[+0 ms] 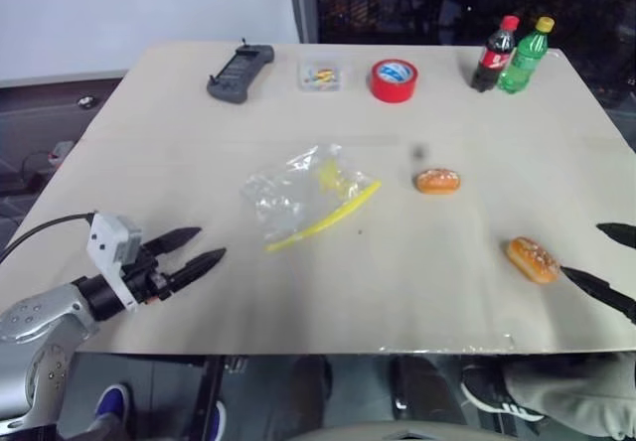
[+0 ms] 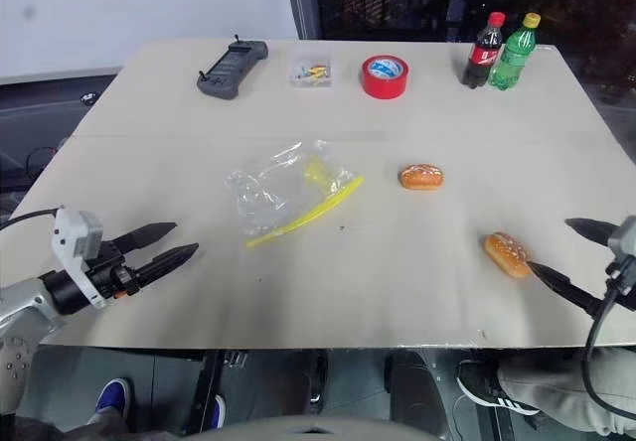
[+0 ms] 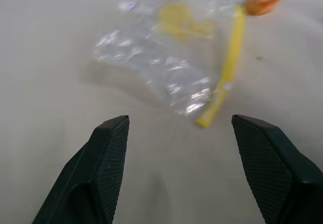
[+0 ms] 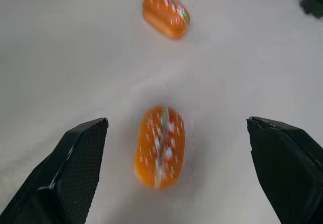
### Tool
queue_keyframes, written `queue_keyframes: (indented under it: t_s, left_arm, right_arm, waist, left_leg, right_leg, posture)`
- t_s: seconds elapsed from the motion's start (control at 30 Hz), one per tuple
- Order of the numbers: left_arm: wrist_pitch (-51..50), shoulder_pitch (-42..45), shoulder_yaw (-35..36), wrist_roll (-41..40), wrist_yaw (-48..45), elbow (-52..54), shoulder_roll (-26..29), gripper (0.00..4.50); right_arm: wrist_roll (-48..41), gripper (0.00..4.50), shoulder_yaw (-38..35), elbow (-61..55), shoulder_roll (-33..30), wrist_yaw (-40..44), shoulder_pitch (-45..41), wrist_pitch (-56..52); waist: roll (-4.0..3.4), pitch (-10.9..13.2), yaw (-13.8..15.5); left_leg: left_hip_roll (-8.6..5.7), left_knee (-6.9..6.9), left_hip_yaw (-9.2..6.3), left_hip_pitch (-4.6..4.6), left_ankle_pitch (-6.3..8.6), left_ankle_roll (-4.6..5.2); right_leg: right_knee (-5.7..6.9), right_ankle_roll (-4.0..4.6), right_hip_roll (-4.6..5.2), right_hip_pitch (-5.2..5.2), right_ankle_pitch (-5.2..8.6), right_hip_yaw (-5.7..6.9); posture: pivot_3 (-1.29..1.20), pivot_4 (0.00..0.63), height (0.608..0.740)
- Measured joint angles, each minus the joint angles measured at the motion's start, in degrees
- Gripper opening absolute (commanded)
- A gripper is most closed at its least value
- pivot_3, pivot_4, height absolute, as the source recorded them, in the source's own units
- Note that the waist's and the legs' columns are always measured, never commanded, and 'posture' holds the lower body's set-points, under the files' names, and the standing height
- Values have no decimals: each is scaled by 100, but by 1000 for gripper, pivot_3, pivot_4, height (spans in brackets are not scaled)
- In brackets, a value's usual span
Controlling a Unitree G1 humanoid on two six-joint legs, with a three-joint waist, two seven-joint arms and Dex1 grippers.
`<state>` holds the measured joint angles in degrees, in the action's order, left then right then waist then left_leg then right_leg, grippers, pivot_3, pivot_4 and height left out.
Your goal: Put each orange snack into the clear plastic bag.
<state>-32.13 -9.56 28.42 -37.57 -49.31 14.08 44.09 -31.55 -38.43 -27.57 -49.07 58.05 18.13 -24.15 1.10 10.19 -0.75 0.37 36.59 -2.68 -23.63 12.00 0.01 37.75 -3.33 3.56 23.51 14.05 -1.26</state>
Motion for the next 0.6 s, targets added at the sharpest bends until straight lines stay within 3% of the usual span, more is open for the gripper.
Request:
queue_keyframes:
  t_s: [0.27,0.6]
  left_arm:
    - [-1989,1100,-34,-1120,566,-565,-13,3448]
    - [-3139,2204,-511,-1342,722,-1883,-355,3448]
  right_arm:
    - [-307,4500,1614,-353,130,-327,-1323,-187]
    - [-249,4500,2654,-424,274,-219,-2001,82]
  waist:
    - [3,1,9]
    - [6,-1,37]
  left_leg:
    - [-9,5,-8,-8,0,0]
    - [-20,16,-19,-6,0,0]
  right_leg:
    - [-1,-23,-2,0,-14,5]
    - [12,-6,-2,-4,-26,14]
  posture:
    - [0,150,740]
    - [0,150,740]
